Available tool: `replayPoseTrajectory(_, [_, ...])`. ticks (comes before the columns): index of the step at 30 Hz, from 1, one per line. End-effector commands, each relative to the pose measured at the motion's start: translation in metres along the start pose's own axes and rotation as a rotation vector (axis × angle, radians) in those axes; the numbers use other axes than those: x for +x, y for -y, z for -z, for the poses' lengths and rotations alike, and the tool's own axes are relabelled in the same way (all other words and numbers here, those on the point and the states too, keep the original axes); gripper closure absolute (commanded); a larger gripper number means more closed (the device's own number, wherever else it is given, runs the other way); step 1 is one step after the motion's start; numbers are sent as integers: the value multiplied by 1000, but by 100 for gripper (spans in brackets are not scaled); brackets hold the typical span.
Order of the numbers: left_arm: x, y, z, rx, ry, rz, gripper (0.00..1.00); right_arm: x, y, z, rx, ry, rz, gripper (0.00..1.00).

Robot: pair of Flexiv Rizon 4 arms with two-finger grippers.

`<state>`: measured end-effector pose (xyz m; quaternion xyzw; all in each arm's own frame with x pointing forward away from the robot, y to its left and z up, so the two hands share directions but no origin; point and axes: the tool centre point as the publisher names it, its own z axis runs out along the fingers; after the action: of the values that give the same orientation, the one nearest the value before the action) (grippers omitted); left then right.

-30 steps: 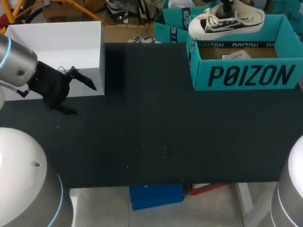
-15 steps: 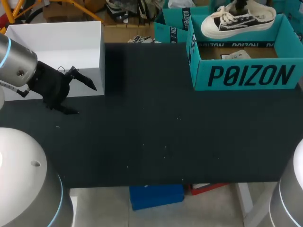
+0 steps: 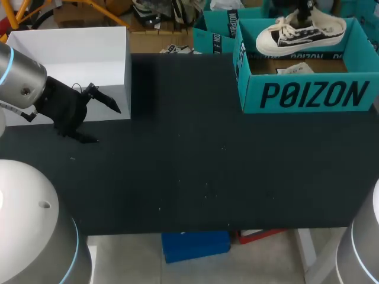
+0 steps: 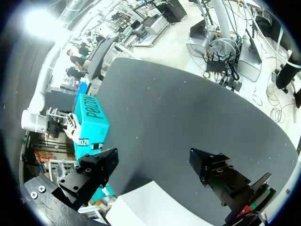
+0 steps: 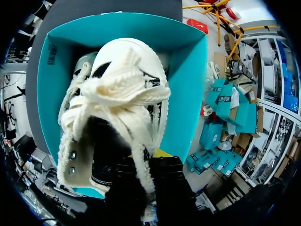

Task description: Take the shoe out of the shoebox, open the shoe tongue, remove and reinsert the insole, then place the shoe into the shoebox

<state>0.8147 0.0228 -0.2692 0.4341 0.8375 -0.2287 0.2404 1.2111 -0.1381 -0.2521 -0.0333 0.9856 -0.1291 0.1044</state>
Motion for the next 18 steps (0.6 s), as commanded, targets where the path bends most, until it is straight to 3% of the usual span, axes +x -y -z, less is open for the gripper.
replayPoseTrajectory(1, [1, 1, 1, -2, -1, -2, 0, -8, -2, -15, -7, -14, 1, 100])
replayPoseTrajectory(18, [1, 1, 1, -2, -1, -2, 0, -1, -21, -74, -32, -50, 0, 100])
